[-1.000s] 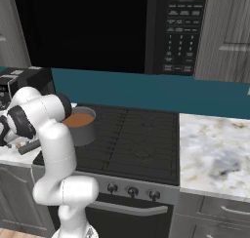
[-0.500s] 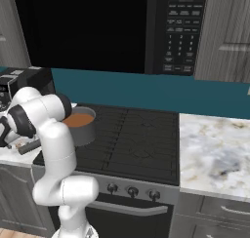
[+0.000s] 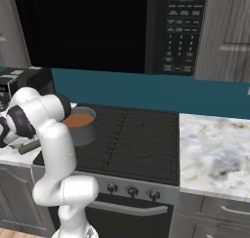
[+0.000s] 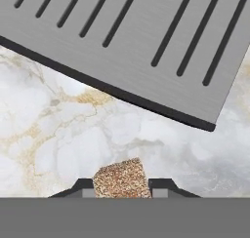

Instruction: Pick up the sugar cube(s) and place them in the saucepan with hot chocolate.

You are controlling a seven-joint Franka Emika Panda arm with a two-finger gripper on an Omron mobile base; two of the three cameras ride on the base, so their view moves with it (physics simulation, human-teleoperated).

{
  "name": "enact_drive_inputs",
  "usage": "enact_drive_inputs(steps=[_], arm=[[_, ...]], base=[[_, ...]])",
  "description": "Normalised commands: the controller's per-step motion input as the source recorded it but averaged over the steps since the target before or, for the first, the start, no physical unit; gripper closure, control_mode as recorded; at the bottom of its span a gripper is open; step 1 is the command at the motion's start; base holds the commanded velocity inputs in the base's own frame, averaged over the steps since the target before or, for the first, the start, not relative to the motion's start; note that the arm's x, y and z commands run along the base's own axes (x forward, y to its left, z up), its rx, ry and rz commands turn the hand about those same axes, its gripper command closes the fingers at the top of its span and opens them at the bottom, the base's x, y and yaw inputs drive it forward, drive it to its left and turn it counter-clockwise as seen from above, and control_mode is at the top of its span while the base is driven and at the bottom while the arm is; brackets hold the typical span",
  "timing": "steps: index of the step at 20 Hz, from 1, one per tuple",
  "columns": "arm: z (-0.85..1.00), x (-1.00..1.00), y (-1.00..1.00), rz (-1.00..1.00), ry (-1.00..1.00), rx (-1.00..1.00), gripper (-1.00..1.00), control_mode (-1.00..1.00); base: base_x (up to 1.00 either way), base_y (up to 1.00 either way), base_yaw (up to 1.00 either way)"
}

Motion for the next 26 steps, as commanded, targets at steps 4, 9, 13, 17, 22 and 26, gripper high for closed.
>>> enact_drive_inputs(steps=[4,9,13,17,22,26], arm=[[-0.01,-0.01,0.0,0.0,0.0,0.0,1.0,-1.0],[0.08,-0.2,0.0,0.0,-0.11,0.0,1.0,-1.0],[0.5,-0.43,0.0,0.0,-0.2,0.04,1.0,-1.0],[0.64,-0.25,-0.01,0.0,-0.14,0.05,1.0,-1.0],[0.67,0.0,-0.2,0.0,0.0,0.01,1.0,-1.0],[0.44,0.0,-0.49,0.0,0.02,0.0,1.0,-1.0]], base=[[0.0,0.0,0.0],[0.0,0.0,0.0],[0.0,0.0,0.0],[0.0,0.0,0.0],[0.0,0.0,0.0],[0.0,0.0,0.0]])
